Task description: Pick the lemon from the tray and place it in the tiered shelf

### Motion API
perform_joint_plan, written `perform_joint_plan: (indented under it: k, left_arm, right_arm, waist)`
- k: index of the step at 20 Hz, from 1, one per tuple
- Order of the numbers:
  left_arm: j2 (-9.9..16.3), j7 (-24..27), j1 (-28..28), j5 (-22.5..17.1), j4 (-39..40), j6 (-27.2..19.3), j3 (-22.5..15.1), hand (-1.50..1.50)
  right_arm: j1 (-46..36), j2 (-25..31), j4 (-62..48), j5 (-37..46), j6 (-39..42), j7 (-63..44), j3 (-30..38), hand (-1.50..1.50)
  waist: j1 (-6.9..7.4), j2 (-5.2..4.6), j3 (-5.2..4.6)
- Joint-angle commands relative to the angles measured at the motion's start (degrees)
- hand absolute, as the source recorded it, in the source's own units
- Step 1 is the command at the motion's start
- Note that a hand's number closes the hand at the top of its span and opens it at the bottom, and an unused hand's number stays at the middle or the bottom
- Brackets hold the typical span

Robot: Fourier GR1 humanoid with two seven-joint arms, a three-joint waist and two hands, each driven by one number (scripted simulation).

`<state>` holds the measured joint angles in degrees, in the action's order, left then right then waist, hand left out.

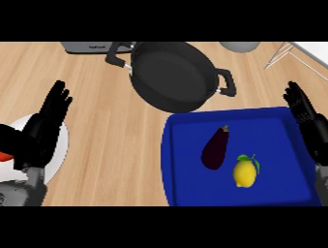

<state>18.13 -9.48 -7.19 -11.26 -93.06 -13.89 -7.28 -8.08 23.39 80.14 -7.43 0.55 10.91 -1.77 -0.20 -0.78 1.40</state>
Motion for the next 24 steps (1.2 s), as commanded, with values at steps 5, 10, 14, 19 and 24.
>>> perform_joint_plan:
  k: [5,10,14,19,24]
  left_arm:
    - [5.1,1.7,1.2,1.9,-2.7,4.1,1.2,0.00]
    - [5.0,2.7,2.9,-0.3,-1.9,6.6,1.8,0.00]
    - [2.2,4.5,6.6,2.7,-2.6,6.3,-1.0,0.00]
    - [2.6,0.9,3.8,2.2,-3.6,6.9,1.8,0.00]
    - [3.8,0.8,2.4,0.4,-1.4,10.1,4.5,0.00]
  right_arm:
    - [-5.6,-1.1,8.3,-11.1,4.7,7.5,8.2,1.50]
    - [6.3,2.5,2.2,1.8,-8.2,-9.2,7.4,-1.50]
    - [16.0,2.4,11.3,-1.4,3.1,-4.2,3.2,-1.50]
    - [25.6,6.3,23.8,0.6,6.3,-5.2,4.1,-1.50]
    - [25.5,10.9,30.2,4.6,6.9,-13.8,6.1,-1.50]
  waist:
    - [0.29,1.13,-1.31]
    - [-0.60,0.92,-1.49]
    - [-0.48,0.96,-1.42]
    - [-0.55,0.94,-1.43]
    - [-0.45,0.87,-1.45]
